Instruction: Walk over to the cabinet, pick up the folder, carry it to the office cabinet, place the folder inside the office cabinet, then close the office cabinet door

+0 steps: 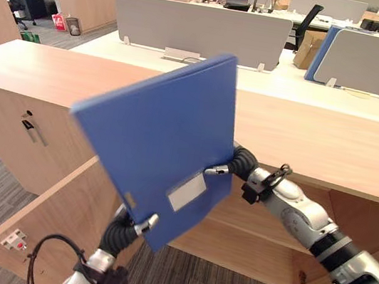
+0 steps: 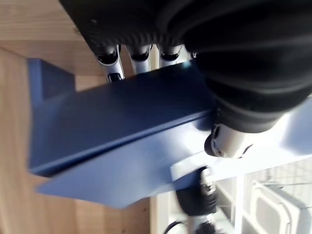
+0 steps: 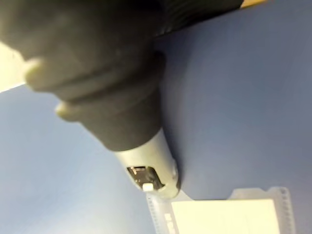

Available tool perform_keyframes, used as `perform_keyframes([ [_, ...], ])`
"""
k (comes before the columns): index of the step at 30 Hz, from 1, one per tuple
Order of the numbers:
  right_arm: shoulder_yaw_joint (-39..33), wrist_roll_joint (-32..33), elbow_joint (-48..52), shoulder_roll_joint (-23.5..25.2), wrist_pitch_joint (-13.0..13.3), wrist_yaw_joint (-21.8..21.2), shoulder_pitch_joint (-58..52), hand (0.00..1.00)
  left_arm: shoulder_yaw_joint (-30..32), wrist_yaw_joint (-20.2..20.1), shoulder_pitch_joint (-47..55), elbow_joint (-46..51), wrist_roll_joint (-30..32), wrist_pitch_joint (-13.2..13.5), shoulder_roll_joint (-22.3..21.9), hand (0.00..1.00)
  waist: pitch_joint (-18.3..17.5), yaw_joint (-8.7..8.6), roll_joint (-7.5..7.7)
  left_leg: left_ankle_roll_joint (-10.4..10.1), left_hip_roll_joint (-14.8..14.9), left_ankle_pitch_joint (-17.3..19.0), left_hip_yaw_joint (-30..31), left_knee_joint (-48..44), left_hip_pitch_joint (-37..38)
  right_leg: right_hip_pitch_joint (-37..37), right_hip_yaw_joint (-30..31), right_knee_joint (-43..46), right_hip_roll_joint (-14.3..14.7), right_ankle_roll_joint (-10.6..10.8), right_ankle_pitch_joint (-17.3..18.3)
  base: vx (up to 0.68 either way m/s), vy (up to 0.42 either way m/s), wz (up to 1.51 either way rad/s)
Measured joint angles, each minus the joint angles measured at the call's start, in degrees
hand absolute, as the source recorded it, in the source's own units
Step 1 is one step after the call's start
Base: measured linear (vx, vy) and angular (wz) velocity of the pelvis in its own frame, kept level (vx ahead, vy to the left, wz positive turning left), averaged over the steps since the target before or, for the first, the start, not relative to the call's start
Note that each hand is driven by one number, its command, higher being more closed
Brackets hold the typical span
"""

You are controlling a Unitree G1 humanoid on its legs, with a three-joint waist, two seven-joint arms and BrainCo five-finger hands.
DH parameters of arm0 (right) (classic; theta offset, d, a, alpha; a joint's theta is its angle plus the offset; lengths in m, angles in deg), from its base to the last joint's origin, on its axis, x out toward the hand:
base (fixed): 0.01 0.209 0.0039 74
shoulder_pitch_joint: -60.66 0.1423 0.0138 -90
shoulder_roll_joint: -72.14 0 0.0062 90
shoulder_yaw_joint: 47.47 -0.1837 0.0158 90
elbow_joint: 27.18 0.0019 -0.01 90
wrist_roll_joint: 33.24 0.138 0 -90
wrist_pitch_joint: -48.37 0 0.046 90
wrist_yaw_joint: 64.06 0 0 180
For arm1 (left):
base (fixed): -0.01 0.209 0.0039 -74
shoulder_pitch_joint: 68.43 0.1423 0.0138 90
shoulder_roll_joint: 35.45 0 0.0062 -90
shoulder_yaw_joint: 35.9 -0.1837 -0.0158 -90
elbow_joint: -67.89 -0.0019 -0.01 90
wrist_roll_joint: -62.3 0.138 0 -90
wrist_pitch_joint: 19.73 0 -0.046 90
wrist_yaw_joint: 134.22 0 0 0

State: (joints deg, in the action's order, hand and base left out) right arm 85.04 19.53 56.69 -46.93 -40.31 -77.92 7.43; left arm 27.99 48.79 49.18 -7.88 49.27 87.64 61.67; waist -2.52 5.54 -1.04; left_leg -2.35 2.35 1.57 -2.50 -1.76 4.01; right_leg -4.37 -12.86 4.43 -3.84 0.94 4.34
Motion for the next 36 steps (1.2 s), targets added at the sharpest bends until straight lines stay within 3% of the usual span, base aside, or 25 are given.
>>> perform_keyframes([
  [2, -0.1, -7.0, 3.6, -0.8, 0.4, -2.4, 1.3, 1.0, -3.1, -2.9, 0.0, -3.1, 0.4, -2.3, 0.2, 0.0, -0.1, -0.08, -0.04, 0.0, 0.0, 0.0, -0.5, 0.3, 0.0, 0.5, 0.6, 0.0, 0.1, 0.0, -0.2, -0.01, 0.024, -0.14],
  [6, 0.1, -14.1, 6.7, 0.1, 0.7, -4.7, 1.3, 1.0, -4.5, -6.5, -1.1, -6.6, 0.7, -4.6, 0.1, 0.0, 0.0, -0.12, -0.09, 0.0, 0.0, 0.0, -0.9, 0.5, 0.0, 0.6, 0.9, -0.2, 0.1, 0.1, -0.3, -0.01, 0.019, -0.05],
  [13, 2.5, -27.8, 7.1, 5.1, 4.3, -5.1, -1.0, 1.0, -4.7, -13.3, -6.7, -24.2, -17.1, -7.6, -2.9, 0.0, 0.0, -0.07, -0.09, 0.0, 0.6, 0.0, -2.5, 0.8, 0.0, 1.1, 2.4, -1.2, 0.7, -0.2, -1.0, -0.01, 0.012, -0.11],
  [14, 2.6, -34.1, 7.1, 6.6, 5.4, -4.3, -2.4, 1.0, -3.6, -13.5, -7.6, -28.2, -19.3, -8.4, -4.6, 0.0, 0.0, -0.06, -0.09, 0.0, 0.7, 0.0, -3.0, 0.7, 0.1, 1.2, 2.8, -1.3, 0.9, -0.3, -1.1, 0.0, 0.01, -0.19],
  [18, 2.5, -54.8, 3.5, 10.8, 8.0, -1.2, -6.3, 1.0, 1.5, -13.4, -10.5, -41.7, -20.4, -9.2, -9.6, 0.0, 0.4, -0.11, -0.1, 0.1, 1.1, 0.0, -3.4, 0.7, 0.1, 1.3, 3.6, -1.5, 1.3, -0.5, -1.4, -0.02, 0.005, -0.11],
  [22, 2.5, -67.0, -3.3, 12.4, 9.6, 0.7, -8.5, 1.0, 8.8, -12.5, -12.5, -56.2, -18.1, -9.9, -12.5, 0.0, 2.0, -0.12, -0.26, 0.0, 1.3, 0.2, -4.3, 0.6, 0.7, 1.4, 4.6, -1.2, 1.6, -0.6, -1.6, -0.05, 0.013, -0.14],
  [26, 2.6, -78.6, -15.3, 14.9, 10.0, 1.9, -9.6, 1.0, 21.1, -9.9, -14.2, -68.7, -18.2, -10.8, -13.8, 0.0, 5.0, 0.66, -1.26, 0.1, 1.7, 2.2, -7.6, -2.7, -1.1, 5.5, 8.5, 2.7, 1.7, -0.6, -1.6, -0.09, 0.032, -0.46],
  [29, 3.1, -84.2, -23.2, 16.7, 9.8, 2.5, -9.4, 1.0, 28.4, -7.5, -14.4, -75.5, -15.8, -11.1, -15.1, 0.0, 7.7, 1.71, -2.05, 0.4, 2.3, 4.1, -11.9, -6.2, -2.3, 9.9, 11.0, 7.9, 1.5, -0.2, -1.3, -0.14, 0.054, -0.76],
  [34, 3.5, -86.6, -33.6, 21.1, 8.2, 2.7, -9.5, 1.0, 33.6, -5.6, -14.3, -78.5, -8.9, -12.0, -15.0, 0.0, 9.5, 0.32, -2.16, 1.3, 3.0, 6.1, -11.3, -10.1, -4.1, 12.5, 9.6, 12.3, 0.5, 0.7, -0.7, -0.16, 0.041, -0.06],
  [36, 0.0, -86.6, -37.7, 23.6, 7.5, 2.8, -9.9, 1.0, 34.6, -5.4, -14.5, -78.9, -6.6, -12.2, -14.9, 0.0, 10.5, 0.05, -1.89, 0.4, 2.9, 6.7, -9.4, -10.9, -3.7, 13.3, 5.6, 15.9, -2.6, 0.8, 1.8, -0.17, -0.014, 0.46],
])
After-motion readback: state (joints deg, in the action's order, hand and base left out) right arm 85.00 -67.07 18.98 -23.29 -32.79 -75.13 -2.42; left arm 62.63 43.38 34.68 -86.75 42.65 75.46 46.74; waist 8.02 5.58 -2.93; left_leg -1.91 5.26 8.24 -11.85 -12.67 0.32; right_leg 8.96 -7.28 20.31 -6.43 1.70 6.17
